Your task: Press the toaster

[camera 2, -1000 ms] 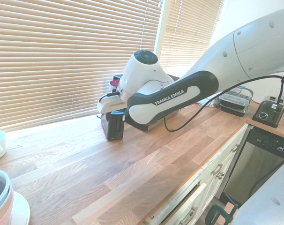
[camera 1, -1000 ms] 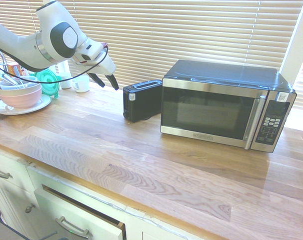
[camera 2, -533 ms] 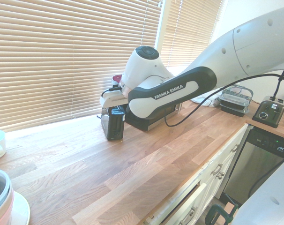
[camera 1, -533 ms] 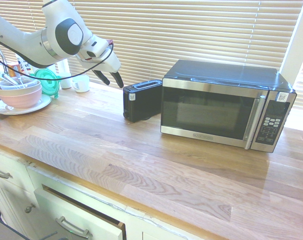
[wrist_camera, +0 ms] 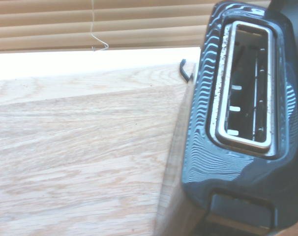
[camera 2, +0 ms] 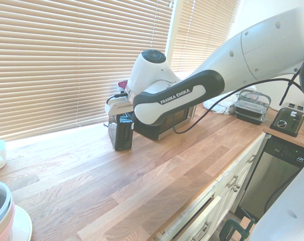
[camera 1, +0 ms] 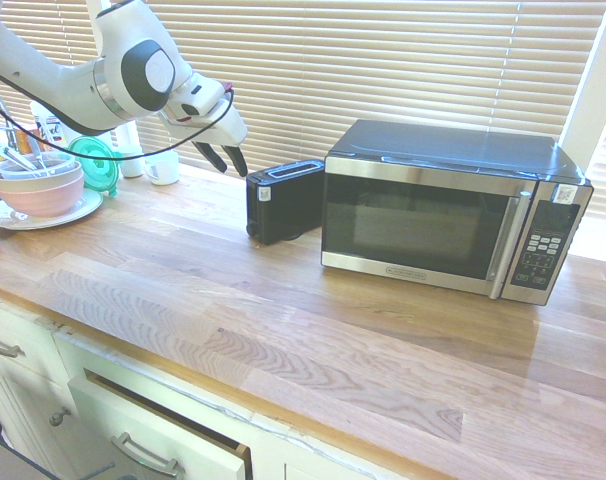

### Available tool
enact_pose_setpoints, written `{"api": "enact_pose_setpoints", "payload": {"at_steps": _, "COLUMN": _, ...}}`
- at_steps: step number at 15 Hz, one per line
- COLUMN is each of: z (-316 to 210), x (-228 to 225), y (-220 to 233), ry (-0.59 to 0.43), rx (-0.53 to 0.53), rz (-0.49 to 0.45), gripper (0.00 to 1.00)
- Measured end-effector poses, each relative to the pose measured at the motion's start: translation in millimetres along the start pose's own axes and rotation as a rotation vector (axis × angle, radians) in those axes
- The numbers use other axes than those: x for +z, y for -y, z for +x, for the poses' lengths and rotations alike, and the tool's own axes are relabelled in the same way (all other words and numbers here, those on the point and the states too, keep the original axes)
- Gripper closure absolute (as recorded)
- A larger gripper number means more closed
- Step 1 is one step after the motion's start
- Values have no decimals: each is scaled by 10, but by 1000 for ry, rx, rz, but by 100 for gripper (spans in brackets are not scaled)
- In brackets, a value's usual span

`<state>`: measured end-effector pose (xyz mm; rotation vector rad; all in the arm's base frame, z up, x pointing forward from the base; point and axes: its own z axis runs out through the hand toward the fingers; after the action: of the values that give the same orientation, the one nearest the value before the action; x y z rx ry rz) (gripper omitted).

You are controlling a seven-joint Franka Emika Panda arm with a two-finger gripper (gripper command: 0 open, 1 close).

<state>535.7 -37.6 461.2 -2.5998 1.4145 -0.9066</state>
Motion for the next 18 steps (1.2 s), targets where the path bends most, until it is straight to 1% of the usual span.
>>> {"api": "enact_pose_setpoints", "payload": {"at_steps": 10, "z": 146, "x": 6, "y": -75, "ry": 10, "rx": 5, "rz": 3, "gripper": 100}}
{"api": "enact_pose_setpoints", "payload": {"at_steps": 18, "z": 152, "x": 87, "y": 34, "ry": 33, "rx": 10, "rz": 4, "gripper": 100}}
